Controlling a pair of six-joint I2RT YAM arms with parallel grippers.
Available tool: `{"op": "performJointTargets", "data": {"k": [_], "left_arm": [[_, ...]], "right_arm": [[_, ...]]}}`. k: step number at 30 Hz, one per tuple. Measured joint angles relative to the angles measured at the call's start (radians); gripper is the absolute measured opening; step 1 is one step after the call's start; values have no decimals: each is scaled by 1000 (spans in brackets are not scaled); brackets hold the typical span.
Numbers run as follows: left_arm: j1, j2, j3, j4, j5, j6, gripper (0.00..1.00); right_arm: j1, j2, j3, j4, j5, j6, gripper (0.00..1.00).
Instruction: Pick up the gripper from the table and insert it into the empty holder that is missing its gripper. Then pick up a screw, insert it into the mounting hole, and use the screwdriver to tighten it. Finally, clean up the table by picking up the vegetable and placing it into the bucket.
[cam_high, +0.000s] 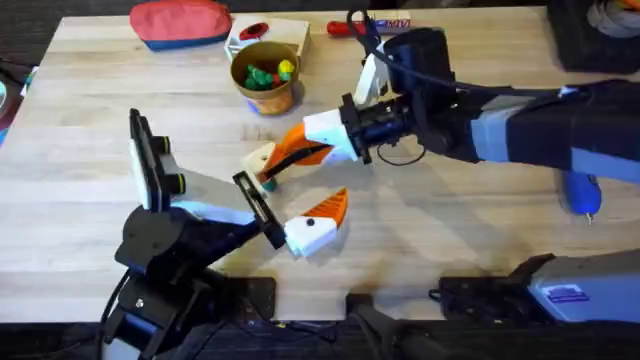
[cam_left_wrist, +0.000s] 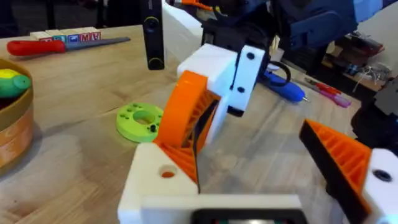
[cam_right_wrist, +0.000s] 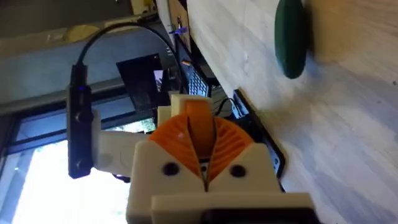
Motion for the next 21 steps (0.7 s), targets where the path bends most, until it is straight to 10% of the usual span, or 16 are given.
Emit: {"op": "performJointTargets", "data": {"k": [21], "left_arm": [[10, 0, 0, 2, -11, -17, 988]], "right_arm": [[27, 0, 0, 19, 40, -21, 3]]}}
